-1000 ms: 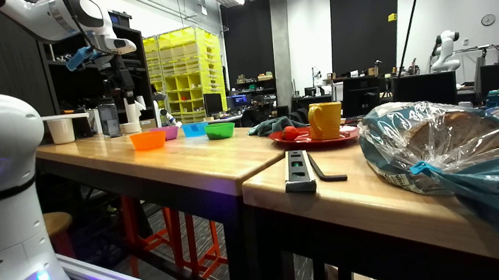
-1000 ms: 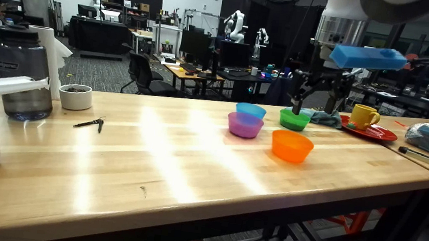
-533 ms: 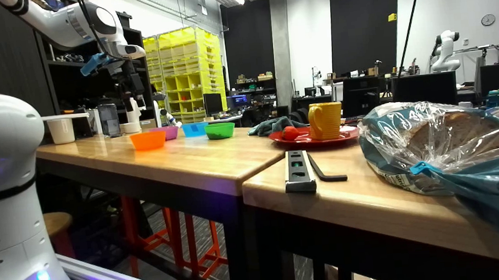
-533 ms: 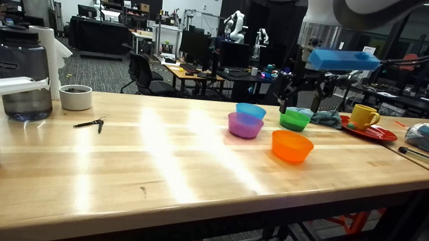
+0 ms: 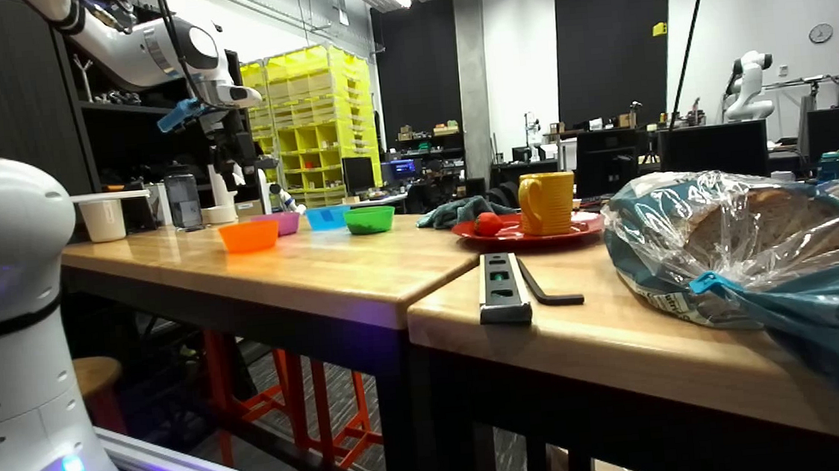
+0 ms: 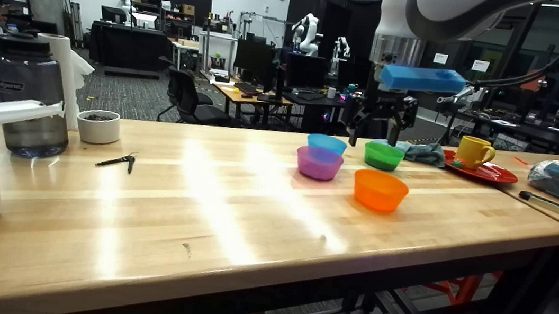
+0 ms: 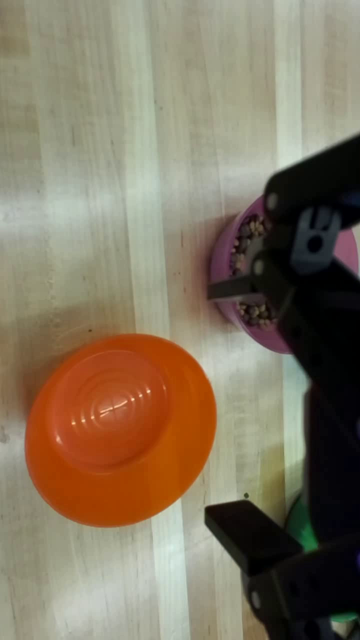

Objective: Pour the contents in the purple bowl into the blue bowl.

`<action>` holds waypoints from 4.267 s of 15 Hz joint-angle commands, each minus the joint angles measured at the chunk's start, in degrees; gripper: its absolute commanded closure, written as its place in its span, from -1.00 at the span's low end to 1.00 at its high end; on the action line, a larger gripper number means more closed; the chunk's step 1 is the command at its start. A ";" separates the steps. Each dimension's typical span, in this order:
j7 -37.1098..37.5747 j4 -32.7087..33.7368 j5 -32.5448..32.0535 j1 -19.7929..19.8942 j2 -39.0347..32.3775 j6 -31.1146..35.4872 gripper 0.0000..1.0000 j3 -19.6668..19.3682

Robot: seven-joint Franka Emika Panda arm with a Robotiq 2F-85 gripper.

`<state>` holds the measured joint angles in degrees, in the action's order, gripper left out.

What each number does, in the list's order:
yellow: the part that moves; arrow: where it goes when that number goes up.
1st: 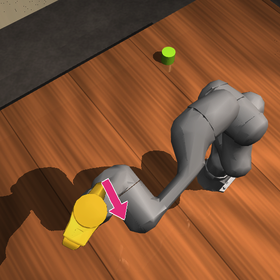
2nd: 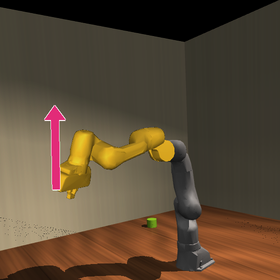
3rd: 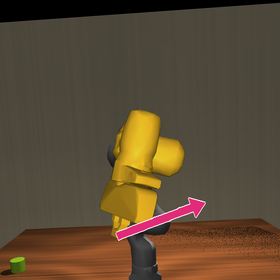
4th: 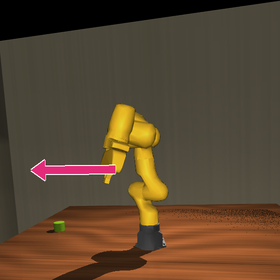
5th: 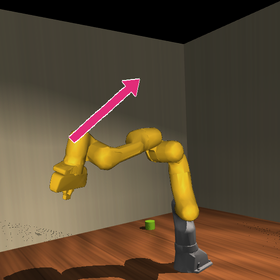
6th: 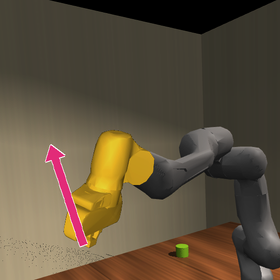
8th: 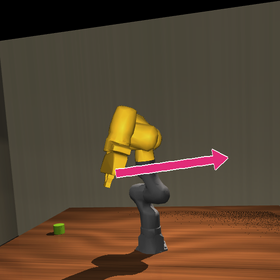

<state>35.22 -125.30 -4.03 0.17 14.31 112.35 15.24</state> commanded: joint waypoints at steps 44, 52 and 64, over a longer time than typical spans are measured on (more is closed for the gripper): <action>-9.00 7.10 -0.60 -3.50 -16.07 9.62 -1.00 -8.45; -7.42 7.64 -2.78 -4.00 -18.57 10.14 -0.31 -9.22; -7.21 9.67 -2.55 -5.33 -17.49 7.44 0.95 -9.10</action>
<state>26.52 -116.56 -5.55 -3.85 -4.18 122.01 6.93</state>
